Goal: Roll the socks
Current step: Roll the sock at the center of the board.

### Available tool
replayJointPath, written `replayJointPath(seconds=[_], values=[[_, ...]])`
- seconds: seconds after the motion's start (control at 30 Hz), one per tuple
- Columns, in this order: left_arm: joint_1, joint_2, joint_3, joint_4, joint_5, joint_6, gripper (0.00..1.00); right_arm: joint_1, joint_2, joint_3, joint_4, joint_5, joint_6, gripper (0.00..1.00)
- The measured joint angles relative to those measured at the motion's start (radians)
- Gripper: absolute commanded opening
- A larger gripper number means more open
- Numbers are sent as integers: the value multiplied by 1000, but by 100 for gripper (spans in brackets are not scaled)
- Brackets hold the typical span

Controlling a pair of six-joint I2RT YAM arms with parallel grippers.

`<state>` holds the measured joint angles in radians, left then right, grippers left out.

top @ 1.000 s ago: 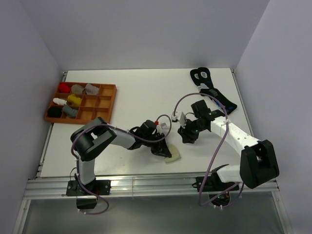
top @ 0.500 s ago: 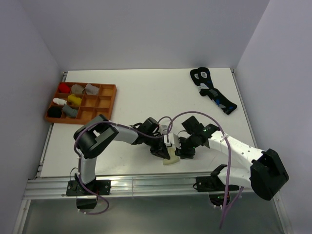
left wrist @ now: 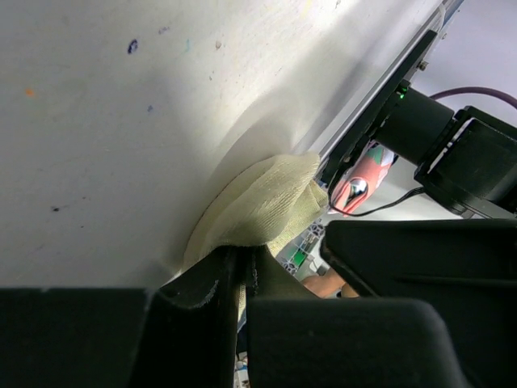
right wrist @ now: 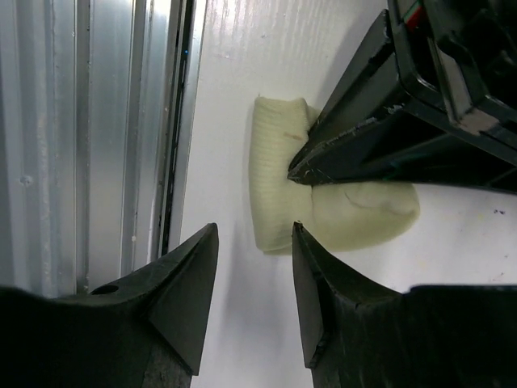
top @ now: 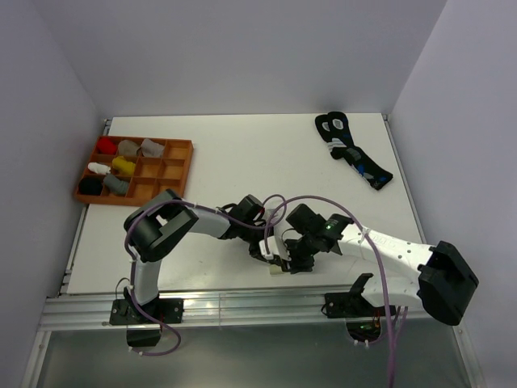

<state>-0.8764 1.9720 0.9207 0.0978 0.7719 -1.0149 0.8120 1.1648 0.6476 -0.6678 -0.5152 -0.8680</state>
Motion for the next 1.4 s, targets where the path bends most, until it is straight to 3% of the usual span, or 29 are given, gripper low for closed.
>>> replayJointPath(seconds=[0.57, 0.67, 0.73, 0.9, 1.13, 1.4], values=[[2, 2, -8, 19, 8, -3, 1, 64, 89, -47, 140, 81, 45, 45], [3, 2, -20, 42, 11, -19, 1, 65, 91, -61, 171, 92, 55, 38], [5, 1, -32, 64, 13, -32, 2, 65, 99, -63, 185, 100, 66, 27], [9, -38, -146, 214, -10, -144, 5, 59, 122, -59, 200, 81, 86, 21], [-9, -122, -362, 503, -142, -365, 11, 6, 181, -31, 200, -25, 81, 20], [-76, -188, -460, 622, -349, -472, 11, -89, 365, 121, 24, -148, 12, 20]])
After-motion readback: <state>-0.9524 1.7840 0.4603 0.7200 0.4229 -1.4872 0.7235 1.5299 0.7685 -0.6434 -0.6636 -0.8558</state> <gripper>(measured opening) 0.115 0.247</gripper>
